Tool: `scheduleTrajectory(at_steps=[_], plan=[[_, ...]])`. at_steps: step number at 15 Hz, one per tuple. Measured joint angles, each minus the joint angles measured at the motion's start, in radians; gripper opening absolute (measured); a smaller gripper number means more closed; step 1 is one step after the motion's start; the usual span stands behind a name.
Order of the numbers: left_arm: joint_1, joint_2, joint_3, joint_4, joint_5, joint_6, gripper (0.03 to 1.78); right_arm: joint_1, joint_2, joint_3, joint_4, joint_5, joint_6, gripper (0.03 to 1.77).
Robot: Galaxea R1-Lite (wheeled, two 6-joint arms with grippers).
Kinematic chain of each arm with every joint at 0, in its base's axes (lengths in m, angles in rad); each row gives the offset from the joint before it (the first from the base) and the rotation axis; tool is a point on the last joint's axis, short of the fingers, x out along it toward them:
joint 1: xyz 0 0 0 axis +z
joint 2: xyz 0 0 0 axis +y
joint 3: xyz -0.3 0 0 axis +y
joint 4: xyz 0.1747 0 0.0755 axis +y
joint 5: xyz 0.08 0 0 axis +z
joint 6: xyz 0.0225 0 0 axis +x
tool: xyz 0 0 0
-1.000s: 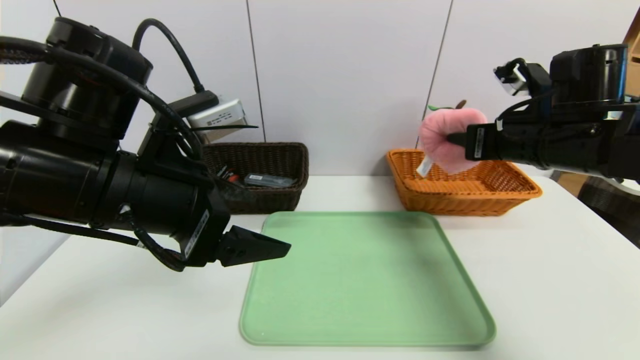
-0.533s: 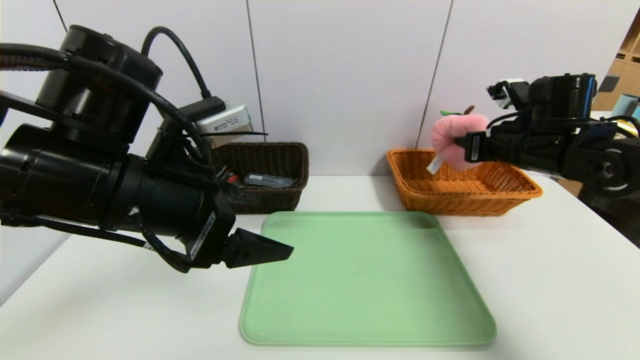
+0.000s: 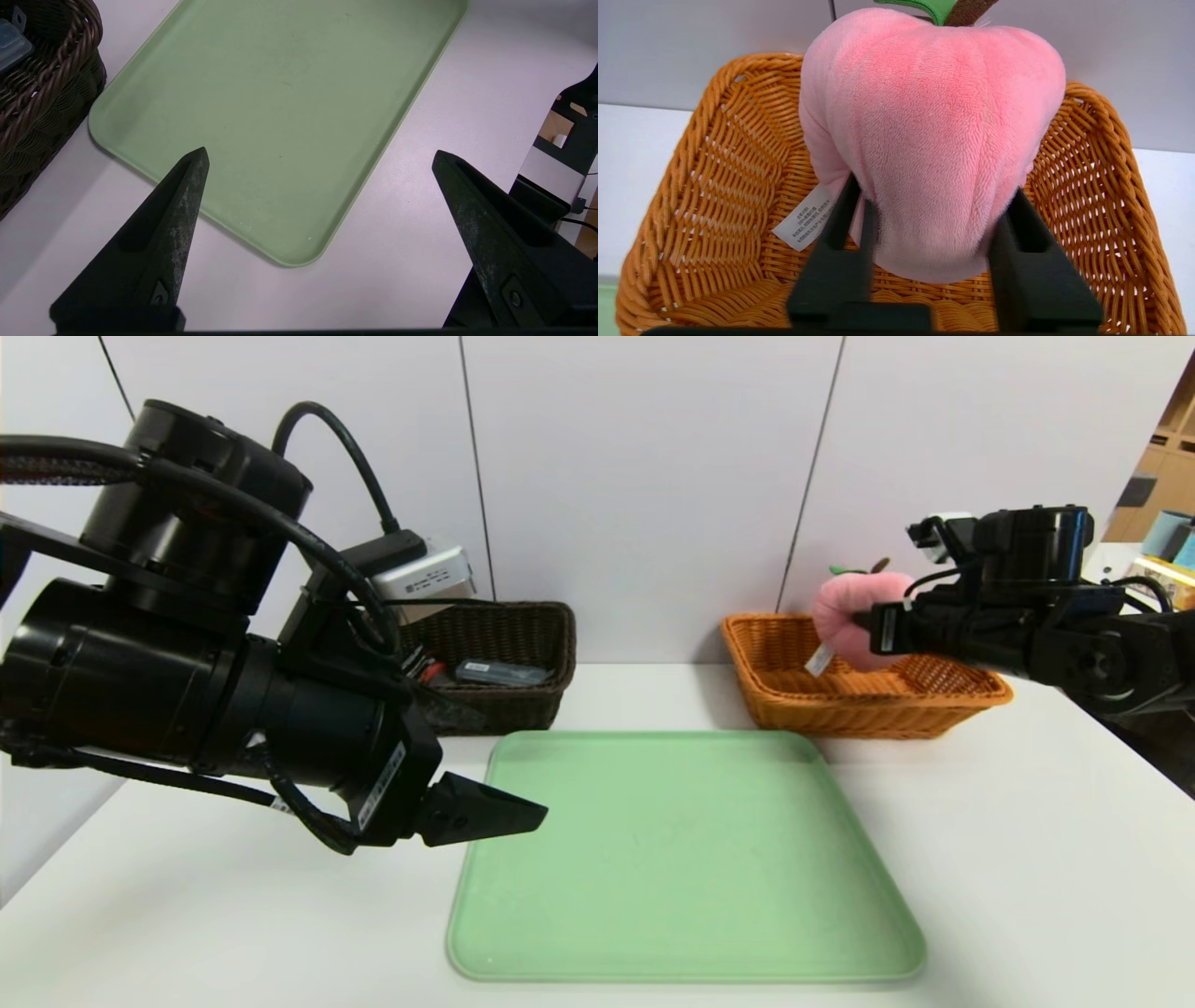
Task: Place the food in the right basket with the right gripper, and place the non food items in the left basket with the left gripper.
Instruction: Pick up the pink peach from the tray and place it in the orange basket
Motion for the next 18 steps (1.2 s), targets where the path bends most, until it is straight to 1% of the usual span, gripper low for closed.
scheduleTrajectory(at_steps=[1,4,7,10,18], plan=[[0.000,0.000,0.000,0.000,0.000,0.000,1.69,-0.002,0.006,0.000,0.002,0.000,0.001,0.85],[-0.001,0.000,0.001,0.000,0.001,0.000,1.69,-0.006,0.015,0.000,0.015,0.008,0.006,1.14],[0.000,0.000,0.000,0.000,0.001,0.000,1.69,-0.006,0.018,-0.004,0.019,0.010,0.008,1.33],[0.001,0.000,-0.003,-0.001,0.001,0.000,1.69,-0.006,0.020,-0.004,0.021,0.010,0.008,1.45],[0.001,0.000,-0.006,-0.008,0.002,0.000,1.69,-0.009,0.016,-0.008,0.010,0.014,0.010,1.62]])
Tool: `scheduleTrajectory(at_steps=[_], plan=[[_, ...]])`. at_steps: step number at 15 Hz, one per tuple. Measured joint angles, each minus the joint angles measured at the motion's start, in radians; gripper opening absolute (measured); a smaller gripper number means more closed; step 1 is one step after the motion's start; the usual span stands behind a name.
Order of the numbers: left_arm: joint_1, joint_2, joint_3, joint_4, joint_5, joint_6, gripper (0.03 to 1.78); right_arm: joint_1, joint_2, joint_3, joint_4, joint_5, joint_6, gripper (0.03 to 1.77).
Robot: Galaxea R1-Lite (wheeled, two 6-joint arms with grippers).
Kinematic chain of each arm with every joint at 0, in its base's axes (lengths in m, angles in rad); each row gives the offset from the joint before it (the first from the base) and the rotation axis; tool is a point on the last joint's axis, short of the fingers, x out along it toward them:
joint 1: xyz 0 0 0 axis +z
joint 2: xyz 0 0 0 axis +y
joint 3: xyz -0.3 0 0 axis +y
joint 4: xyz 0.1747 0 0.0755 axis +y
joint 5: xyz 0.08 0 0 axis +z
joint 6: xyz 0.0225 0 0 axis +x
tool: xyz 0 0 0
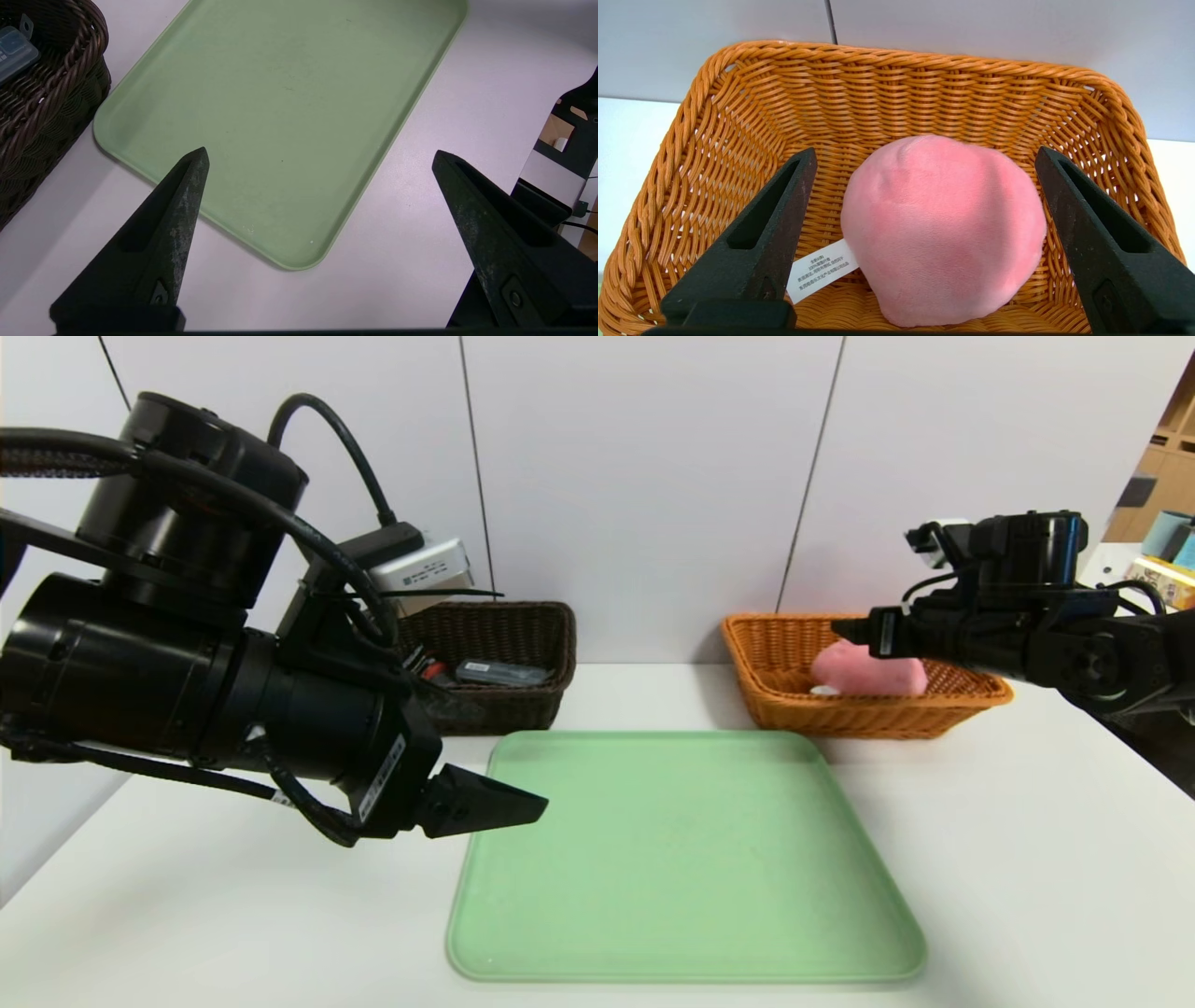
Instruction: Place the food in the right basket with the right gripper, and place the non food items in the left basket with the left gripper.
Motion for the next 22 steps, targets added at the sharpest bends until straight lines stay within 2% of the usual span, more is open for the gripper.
scheduleTrajectory(at_steps=[4,7,13,18,22], plan=[[0.019,-0.020,-0.016,0.000,0.002,-0.009,1.69,0.003,-0.044,-0.032,0.061,0.003,-0.001,1.65],[0.035,-0.067,-0.075,0.000,0.021,-0.068,1.69,0.003,-0.113,-0.065,0.186,0.047,0.001,1.67],[0.079,-0.201,-0.138,0.040,0.229,-0.090,1.69,0.002,-0.360,-0.053,0.381,0.066,0.029,1.69],[0.221,-0.360,-0.067,0.060,0.307,-0.089,1.69,0.006,-0.595,0.082,0.442,0.065,0.033,1.69],[0.360,-0.521,0.040,0.107,0.410,-0.088,1.69,0.003,-0.782,0.176,0.529,0.059,0.029,1.69]])
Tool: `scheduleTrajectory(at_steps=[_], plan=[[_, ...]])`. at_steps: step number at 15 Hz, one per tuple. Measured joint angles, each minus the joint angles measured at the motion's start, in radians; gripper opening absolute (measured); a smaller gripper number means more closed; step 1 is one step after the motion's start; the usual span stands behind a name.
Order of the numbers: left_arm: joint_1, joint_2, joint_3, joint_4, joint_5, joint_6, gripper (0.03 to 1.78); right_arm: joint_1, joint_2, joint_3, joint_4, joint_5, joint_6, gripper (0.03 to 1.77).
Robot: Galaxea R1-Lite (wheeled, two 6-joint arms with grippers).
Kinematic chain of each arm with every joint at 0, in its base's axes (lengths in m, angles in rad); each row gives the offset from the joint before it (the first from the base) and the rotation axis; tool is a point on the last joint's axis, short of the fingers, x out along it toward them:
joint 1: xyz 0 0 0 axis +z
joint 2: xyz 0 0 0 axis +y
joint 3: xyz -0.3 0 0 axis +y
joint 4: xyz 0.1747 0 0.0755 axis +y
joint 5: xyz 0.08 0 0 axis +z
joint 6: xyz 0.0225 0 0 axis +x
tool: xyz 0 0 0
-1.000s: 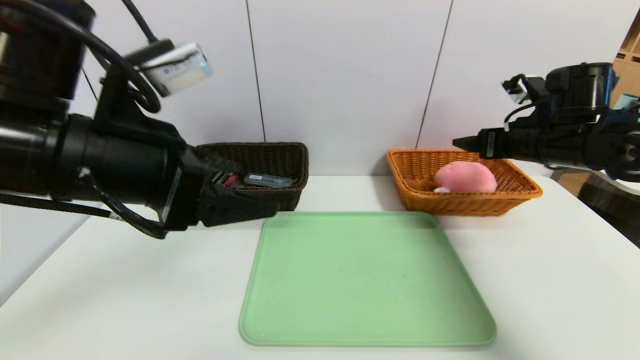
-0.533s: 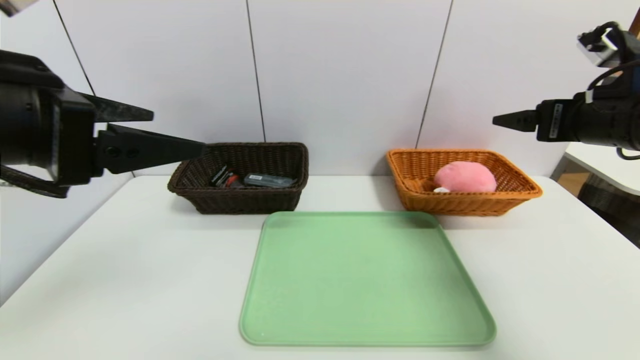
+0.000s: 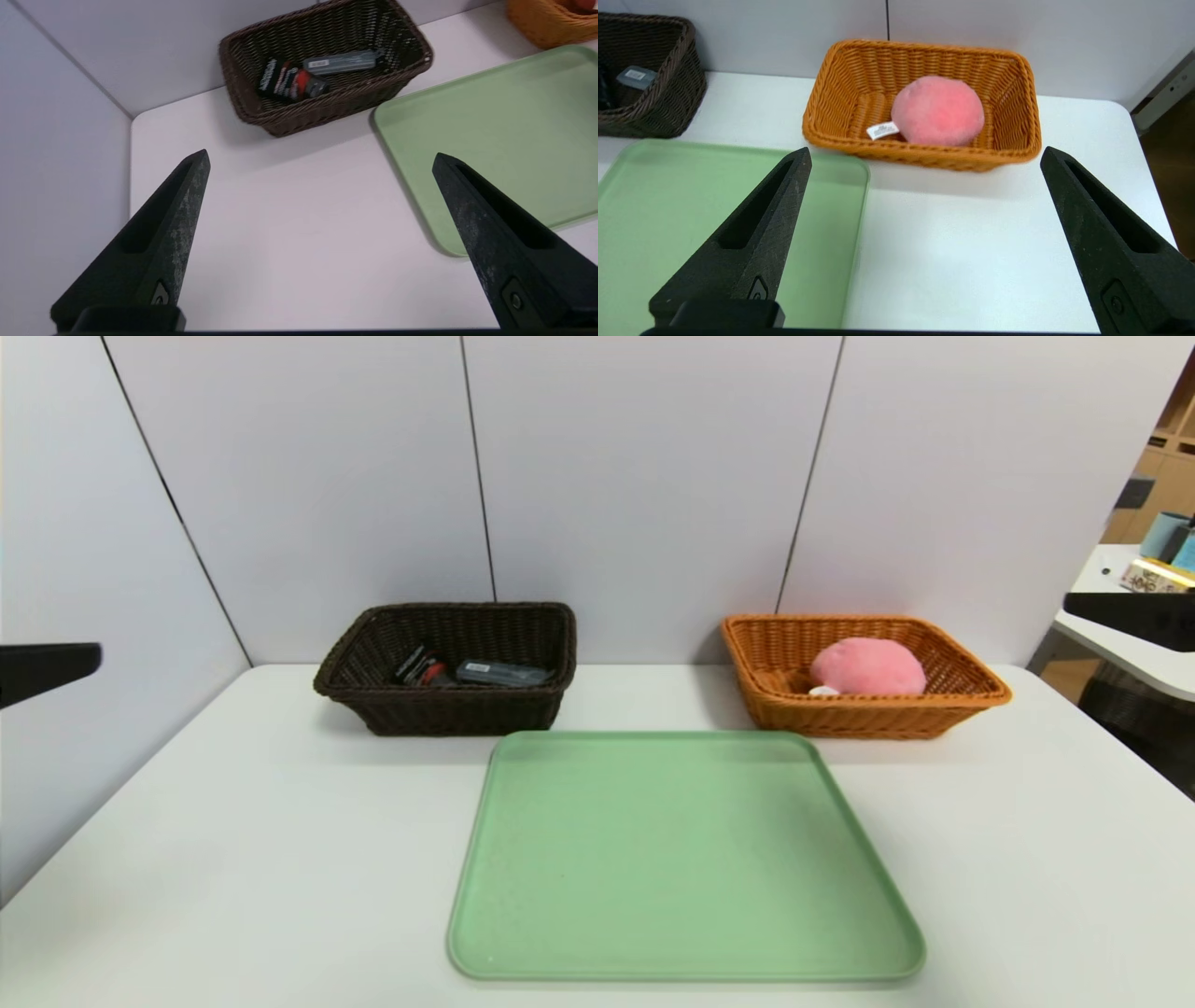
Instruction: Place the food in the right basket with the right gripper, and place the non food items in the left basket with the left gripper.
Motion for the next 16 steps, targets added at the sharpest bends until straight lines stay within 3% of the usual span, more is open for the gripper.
scheduleTrajectory(at_steps=[6,11,16], plan=[[0.203,-0.265,0.155,0.031,0.025,0.006,1.69,-0.001,-0.267,0.093,0.144,-0.003,-0.001,1.69],[0.255,-0.437,0.284,0.046,0.025,0.008,1.69,-0.004,-0.430,0.190,0.156,-0.007,-0.001,1.69],[0.282,-0.563,0.386,0.047,0.017,0.006,1.69,-0.059,-0.550,0.245,0.201,0.004,-0.005,1.69]])
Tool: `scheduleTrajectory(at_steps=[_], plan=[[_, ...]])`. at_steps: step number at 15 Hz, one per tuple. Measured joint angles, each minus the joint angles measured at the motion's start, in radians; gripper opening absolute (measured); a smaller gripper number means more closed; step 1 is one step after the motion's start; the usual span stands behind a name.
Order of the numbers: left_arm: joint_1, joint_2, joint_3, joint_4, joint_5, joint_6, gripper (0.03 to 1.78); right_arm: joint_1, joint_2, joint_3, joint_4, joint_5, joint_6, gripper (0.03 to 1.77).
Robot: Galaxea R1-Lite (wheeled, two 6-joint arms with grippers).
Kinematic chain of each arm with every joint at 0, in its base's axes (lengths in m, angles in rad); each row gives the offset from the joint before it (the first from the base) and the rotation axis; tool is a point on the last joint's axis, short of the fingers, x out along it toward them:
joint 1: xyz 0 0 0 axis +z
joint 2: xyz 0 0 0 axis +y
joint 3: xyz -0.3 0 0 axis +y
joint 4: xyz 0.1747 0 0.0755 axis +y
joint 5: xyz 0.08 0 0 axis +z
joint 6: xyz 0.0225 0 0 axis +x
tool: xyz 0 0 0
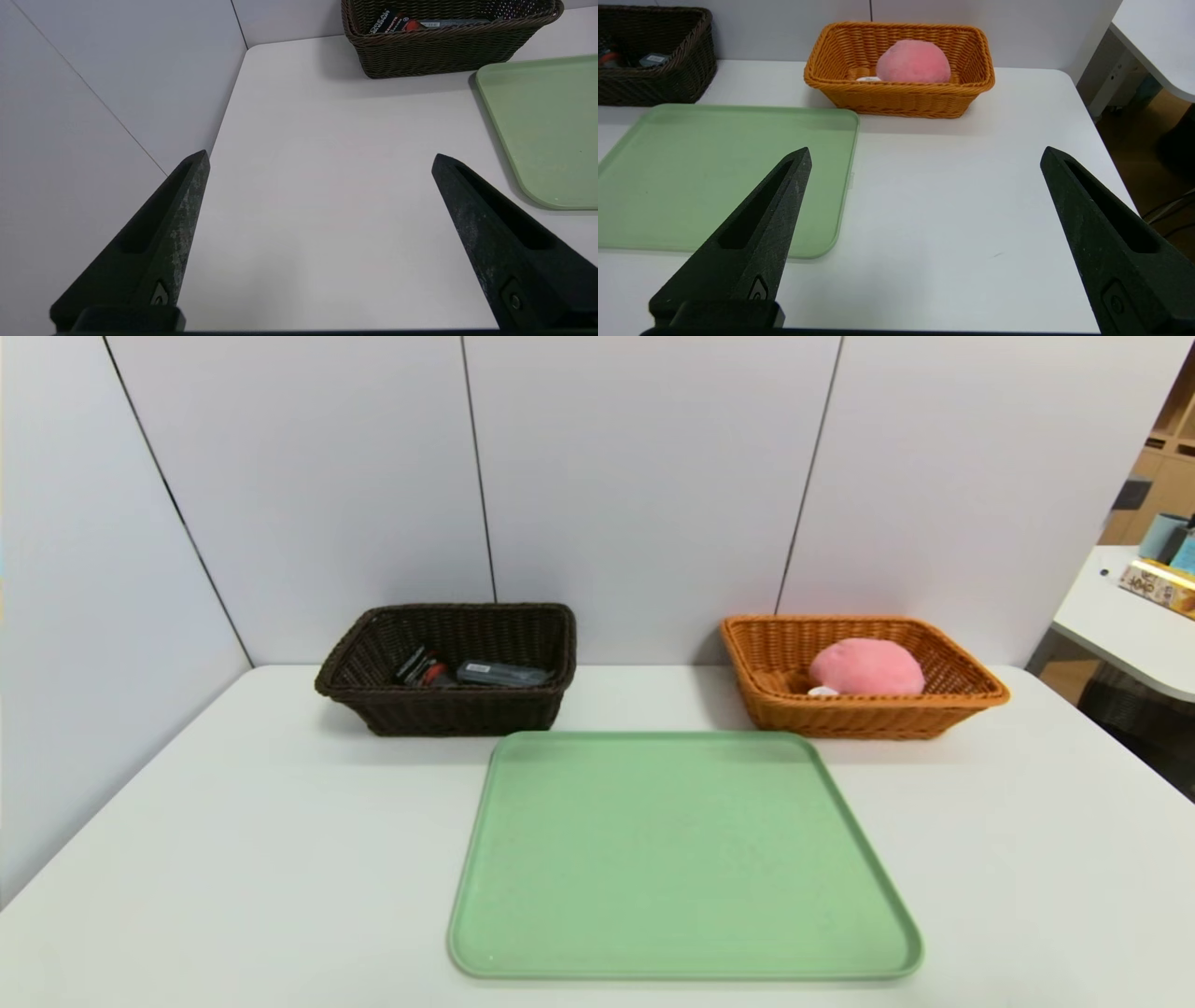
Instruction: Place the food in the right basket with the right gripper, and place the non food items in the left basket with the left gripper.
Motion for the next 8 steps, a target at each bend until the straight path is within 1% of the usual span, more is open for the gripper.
scheduleTrajectory(at_steps=[3,7,8], plan=[[0.005,-0.052,0.046,0.008,-0.001,0.000,1.69,-0.002,-0.070,0.026,0.066,0.015,-0.013,1.69],[0.014,-0.097,0.069,0.038,0.000,0.001,1.69,0.000,-0.137,0.084,0.071,0.028,-0.014,1.69],[0.013,-0.099,0.064,0.044,0.000,0.003,1.69,-0.004,-0.149,0.093,0.072,0.043,-0.014,1.69]])
